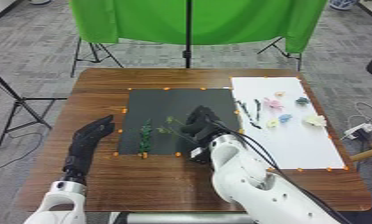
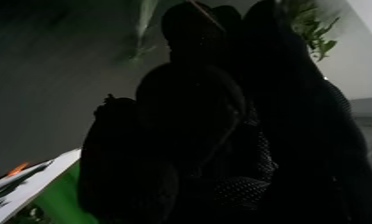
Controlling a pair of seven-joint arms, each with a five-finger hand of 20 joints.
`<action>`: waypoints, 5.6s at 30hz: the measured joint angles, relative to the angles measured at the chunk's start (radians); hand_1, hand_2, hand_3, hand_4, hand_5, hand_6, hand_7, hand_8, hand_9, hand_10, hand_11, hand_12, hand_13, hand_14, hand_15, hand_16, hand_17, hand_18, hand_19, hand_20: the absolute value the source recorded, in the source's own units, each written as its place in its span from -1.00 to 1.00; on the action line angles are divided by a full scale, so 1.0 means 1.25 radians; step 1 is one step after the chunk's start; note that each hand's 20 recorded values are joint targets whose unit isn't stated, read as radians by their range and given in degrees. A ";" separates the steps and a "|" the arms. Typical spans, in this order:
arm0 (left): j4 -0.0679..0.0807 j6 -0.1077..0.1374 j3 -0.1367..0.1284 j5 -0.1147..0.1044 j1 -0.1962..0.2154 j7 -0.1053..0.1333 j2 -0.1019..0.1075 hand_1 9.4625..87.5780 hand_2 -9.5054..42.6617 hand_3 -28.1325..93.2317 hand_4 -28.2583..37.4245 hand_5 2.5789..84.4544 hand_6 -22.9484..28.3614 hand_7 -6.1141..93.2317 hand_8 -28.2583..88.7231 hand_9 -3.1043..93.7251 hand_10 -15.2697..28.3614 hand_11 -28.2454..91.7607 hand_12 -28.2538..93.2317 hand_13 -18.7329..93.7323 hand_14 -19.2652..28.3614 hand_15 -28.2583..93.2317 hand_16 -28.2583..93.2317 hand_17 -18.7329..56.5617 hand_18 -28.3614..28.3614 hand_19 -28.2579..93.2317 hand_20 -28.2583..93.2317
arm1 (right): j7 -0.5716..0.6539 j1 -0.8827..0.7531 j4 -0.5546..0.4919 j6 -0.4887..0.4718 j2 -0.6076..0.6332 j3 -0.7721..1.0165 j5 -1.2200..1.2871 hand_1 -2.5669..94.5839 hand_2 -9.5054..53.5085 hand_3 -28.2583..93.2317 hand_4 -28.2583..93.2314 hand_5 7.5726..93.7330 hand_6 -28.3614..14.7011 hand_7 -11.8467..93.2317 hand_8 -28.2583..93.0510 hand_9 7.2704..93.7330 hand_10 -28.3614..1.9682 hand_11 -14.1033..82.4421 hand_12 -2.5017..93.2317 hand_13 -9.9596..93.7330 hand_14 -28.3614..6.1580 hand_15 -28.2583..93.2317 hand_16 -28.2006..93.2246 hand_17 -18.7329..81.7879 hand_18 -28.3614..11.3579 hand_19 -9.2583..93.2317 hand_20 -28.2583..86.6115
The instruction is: Arrange flowers
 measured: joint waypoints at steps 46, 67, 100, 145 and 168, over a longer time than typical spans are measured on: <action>0.000 -0.060 -0.008 0.031 -0.009 -0.044 -0.006 -0.58 -0.78 0.54 -0.74 0.06 0.01 -0.69 -0.60 -0.05 0.27 -0.29 -0.28 -0.13 0.51 -0.25 -0.47 -0.50 0.50 -0.44 -0.23 | -0.017 -0.060 -0.082 -0.126 0.044 -0.002 0.004 -0.30 -0.61 0.40 -0.73 0.62 0.17 -0.51 -0.66 0.92 -0.02 -0.07 -0.45 1.00 0.39 0.32 -0.05 0.74 -0.04 1.00 0.26; -0.004 -0.061 -0.009 0.031 -0.001 -0.051 -0.007 -0.59 -0.78 0.54 -0.74 0.06 0.02 -0.70 -0.60 -0.05 0.27 -0.29 -0.28 -0.13 0.51 -0.24 -0.47 -0.51 0.50 -0.44 -0.23 | 0.128 0.023 0.000 -0.212 0.185 0.206 -0.099 -0.36 -1.00 0.34 -0.81 0.36 -0.11 -0.63 -0.62 0.84 -0.09 0.01 -0.38 0.98 0.42 0.34 0.05 0.71 -0.07 1.00 0.39; 0.002 0.133 0.042 -0.054 -0.004 0.082 0.012 -0.48 -0.93 0.55 -0.66 0.01 0.02 -0.63 -0.61 -0.14 0.22 -0.28 -0.27 -0.14 0.46 -0.21 -0.47 -0.47 0.54 -0.39 -0.21 | 0.143 0.169 0.162 -0.283 0.186 0.010 -0.160 0.17 -1.00 0.29 -0.68 0.80 0.15 -0.40 -0.20 1.00 0.11 0.10 -0.40 1.00 0.45 0.50 -0.08 0.82 -0.04 1.00 0.46; 0.002 0.090 0.040 -0.042 -0.004 0.047 0.004 -0.51 -0.88 0.55 -0.67 0.01 0.02 -0.65 -0.61 -0.12 0.23 -0.28 -0.27 -0.15 0.47 -0.21 -0.47 -0.48 0.53 -0.40 -0.21 | 0.076 -0.106 -0.067 -0.149 0.101 0.138 -0.068 0.10 -0.93 0.48 -0.59 0.83 0.21 -0.21 -0.15 1.00 0.13 0.32 -0.52 1.00 0.45 0.64 -0.16 0.88 -0.11 1.00 0.59; 0.002 0.075 0.036 -0.036 -0.001 0.035 0.002 -0.52 -0.87 0.55 -0.68 0.01 0.03 -0.65 -0.61 -0.11 0.24 -0.27 -0.28 -0.15 0.47 -0.21 -0.47 -0.49 0.53 -0.40 -0.21 | 0.114 -0.240 -0.135 -0.154 0.073 0.283 -0.138 -0.37 -0.58 0.37 -0.68 0.65 0.10 -0.50 -0.64 0.96 0.01 0.10 -0.43 1.00 0.39 0.46 -0.05 0.77 -0.11 1.00 0.48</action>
